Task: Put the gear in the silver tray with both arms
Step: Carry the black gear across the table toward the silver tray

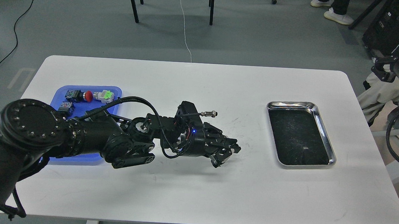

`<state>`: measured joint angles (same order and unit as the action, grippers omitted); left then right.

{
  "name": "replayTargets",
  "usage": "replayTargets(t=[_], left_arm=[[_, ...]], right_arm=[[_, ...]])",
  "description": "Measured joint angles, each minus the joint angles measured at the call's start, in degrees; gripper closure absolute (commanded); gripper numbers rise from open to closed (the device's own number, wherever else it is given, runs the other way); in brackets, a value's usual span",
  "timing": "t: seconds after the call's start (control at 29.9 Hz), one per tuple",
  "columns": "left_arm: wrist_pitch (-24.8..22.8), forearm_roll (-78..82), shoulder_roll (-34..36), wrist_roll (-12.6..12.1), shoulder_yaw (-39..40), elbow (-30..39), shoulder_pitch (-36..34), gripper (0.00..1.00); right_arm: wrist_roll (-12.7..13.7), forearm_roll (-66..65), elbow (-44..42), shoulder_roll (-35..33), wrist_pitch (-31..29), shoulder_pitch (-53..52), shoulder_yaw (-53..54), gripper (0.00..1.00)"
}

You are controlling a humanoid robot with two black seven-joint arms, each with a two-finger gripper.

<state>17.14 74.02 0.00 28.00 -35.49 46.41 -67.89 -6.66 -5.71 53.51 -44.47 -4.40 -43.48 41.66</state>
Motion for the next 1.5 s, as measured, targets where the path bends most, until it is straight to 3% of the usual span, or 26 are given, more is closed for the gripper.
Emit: replayTargets(t=[0.64,0.9,1.5], left_arm=[[0.71,-0.40,0.00,0.00,2.29,0.07,2.87,0.81],[0.71,-0.76,0.00,0.00,3.22,-0.12,3.03,0.59],[0.63,-1.42,0.00,0.00,7.47,-0.78,3.47,0.47]], right_arm=[[0.00,0.00,0.03,-0.10,-0.07,-0.01,-0.20,0.01],[-0.02,0.00,0.15,-0.60,-0.07,-0.01,-0.25,0.01],[-0.02,0.00,0.38,-1.28,-0.17,-0.02,-0.27,0.01]])
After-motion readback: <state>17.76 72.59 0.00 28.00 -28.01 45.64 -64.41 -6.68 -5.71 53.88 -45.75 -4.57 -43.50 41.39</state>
